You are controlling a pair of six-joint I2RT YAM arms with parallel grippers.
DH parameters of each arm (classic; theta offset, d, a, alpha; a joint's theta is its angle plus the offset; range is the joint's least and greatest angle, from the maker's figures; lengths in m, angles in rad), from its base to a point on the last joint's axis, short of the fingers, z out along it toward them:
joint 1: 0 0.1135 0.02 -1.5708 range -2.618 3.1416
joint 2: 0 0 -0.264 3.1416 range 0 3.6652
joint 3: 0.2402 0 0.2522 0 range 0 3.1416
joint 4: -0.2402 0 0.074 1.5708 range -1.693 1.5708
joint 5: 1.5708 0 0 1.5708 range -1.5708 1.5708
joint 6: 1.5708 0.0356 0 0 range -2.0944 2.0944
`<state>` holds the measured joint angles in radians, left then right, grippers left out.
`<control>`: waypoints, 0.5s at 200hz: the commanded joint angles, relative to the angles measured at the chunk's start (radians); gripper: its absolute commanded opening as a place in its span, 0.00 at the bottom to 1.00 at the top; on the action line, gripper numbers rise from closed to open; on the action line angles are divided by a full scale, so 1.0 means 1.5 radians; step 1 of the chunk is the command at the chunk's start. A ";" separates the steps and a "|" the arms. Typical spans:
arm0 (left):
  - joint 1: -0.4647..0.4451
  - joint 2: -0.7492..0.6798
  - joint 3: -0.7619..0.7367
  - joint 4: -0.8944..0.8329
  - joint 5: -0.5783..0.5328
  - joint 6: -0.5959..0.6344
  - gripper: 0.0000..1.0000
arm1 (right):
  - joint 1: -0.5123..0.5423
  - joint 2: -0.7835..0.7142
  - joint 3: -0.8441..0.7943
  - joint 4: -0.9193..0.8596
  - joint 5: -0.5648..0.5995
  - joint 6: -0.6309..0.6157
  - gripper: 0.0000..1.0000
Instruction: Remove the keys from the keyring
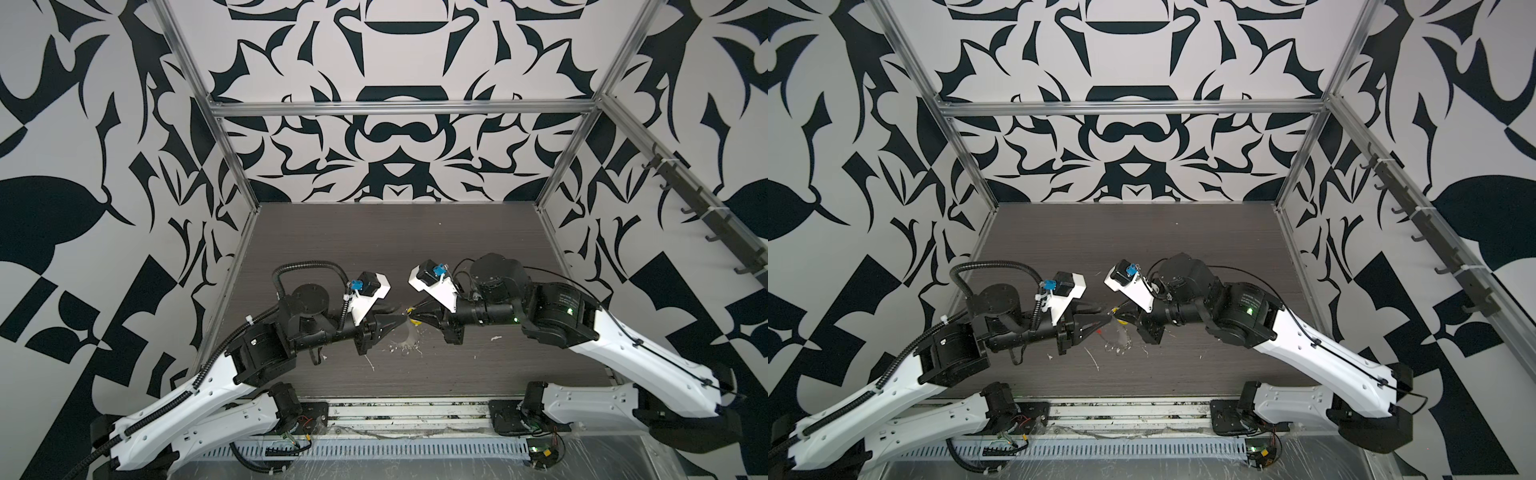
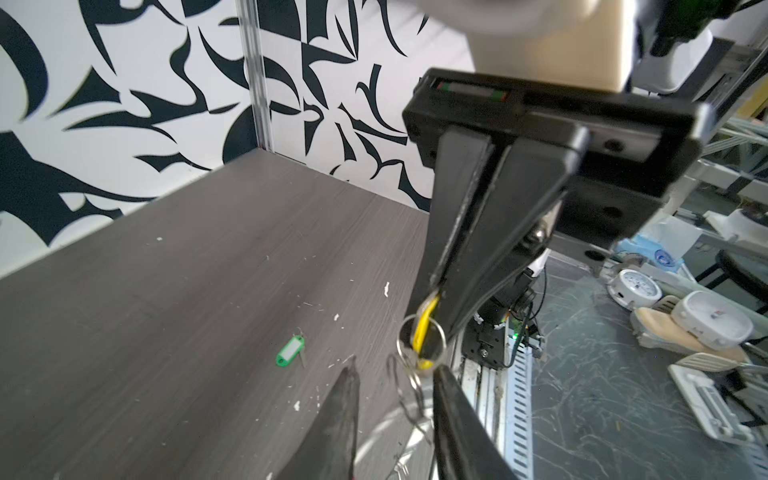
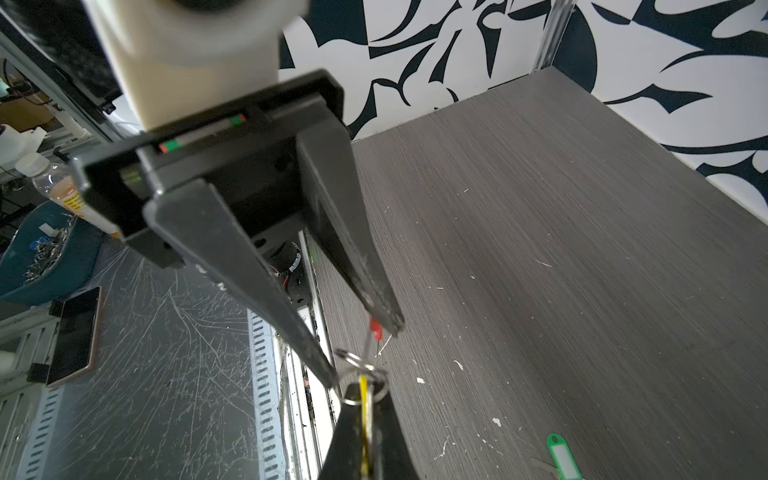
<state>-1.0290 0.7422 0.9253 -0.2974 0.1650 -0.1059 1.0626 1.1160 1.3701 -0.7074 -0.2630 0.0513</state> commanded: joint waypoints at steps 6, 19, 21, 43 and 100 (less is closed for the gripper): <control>-0.001 -0.027 -0.001 -0.016 -0.033 0.001 0.37 | 0.008 -0.018 -0.004 0.040 0.026 0.030 0.00; -0.002 -0.033 -0.003 -0.016 -0.043 -0.001 0.37 | 0.011 -0.018 -0.006 0.041 0.034 0.036 0.00; -0.002 -0.034 -0.004 -0.016 -0.047 -0.002 0.37 | 0.011 -0.017 -0.006 0.041 0.034 0.037 0.00; -0.002 -0.053 -0.018 0.002 -0.076 -0.016 0.38 | 0.018 -0.013 -0.009 0.043 0.052 0.055 0.00; -0.002 -0.088 -0.066 0.049 -0.124 -0.067 0.39 | 0.029 -0.016 -0.027 0.085 0.134 0.184 0.00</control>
<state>-1.0286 0.6254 0.8570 -0.2707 0.0185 -0.1501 1.0985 1.1156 1.3441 -0.6781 -0.1410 0.2012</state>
